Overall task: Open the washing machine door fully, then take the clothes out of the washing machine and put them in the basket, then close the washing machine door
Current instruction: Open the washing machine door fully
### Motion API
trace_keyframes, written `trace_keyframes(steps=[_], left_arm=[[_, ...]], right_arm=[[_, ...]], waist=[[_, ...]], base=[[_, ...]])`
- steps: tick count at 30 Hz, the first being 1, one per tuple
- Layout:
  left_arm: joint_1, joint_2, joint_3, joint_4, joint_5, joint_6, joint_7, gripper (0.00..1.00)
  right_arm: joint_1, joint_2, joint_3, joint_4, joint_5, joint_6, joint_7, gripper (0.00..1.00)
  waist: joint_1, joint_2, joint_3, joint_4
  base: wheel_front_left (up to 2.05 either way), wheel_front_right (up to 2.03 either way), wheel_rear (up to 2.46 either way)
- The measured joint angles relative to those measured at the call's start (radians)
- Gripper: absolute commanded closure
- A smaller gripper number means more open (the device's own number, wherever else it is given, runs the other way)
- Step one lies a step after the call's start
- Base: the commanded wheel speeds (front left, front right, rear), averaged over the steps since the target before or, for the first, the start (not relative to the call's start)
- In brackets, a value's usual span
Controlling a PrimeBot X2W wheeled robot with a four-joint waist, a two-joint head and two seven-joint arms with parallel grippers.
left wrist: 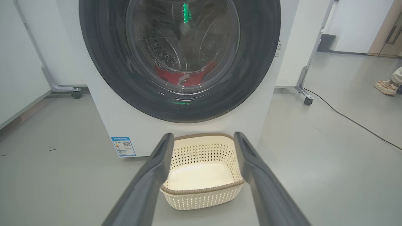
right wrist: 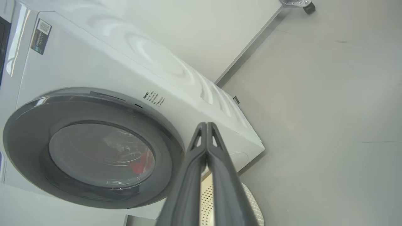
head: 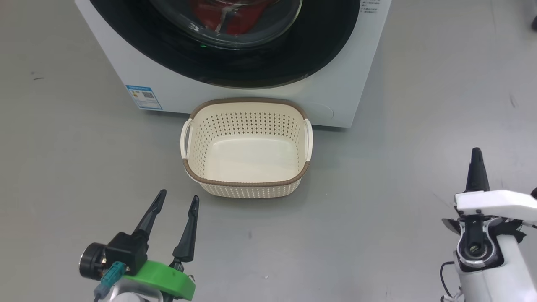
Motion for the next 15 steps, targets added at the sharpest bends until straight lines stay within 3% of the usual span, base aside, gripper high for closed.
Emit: trace_keyframes(steps=[3, 11, 15], left_arm=[[-0.015, 0.000, -0.027, -0.001, 0.000, 0.000, 0.000, 0.00], [-0.038, -0.002, -0.081, -0.007, -0.020, 0.000, 0.000, 0.00], [-0.042, -0.002, -0.095, -0.009, -0.037, 0.000, 0.000, 0.00]], right_arm=[[-0.035, 0.000, -0.040, -0.001, 0.108, 0.000, 0.031, 1.00], [-0.158, -0.005, -0.136, -0.036, 0.208, -0.001, 0.117, 1.00], [-0.219, -0.030, -0.137, -0.043, 0.233, -0.037, 0.184, 1.00]], waist=[[0.0000, 0.0000, 0.021, 0.019], [0.0000, 0.0000, 0.080, 0.071], [0.0000, 0.0000, 0.115, 0.093]], base=[[0.00, 0.00, 0.00], [0.00, 0.00, 0.00], [0.00, 0.00, 0.00]])
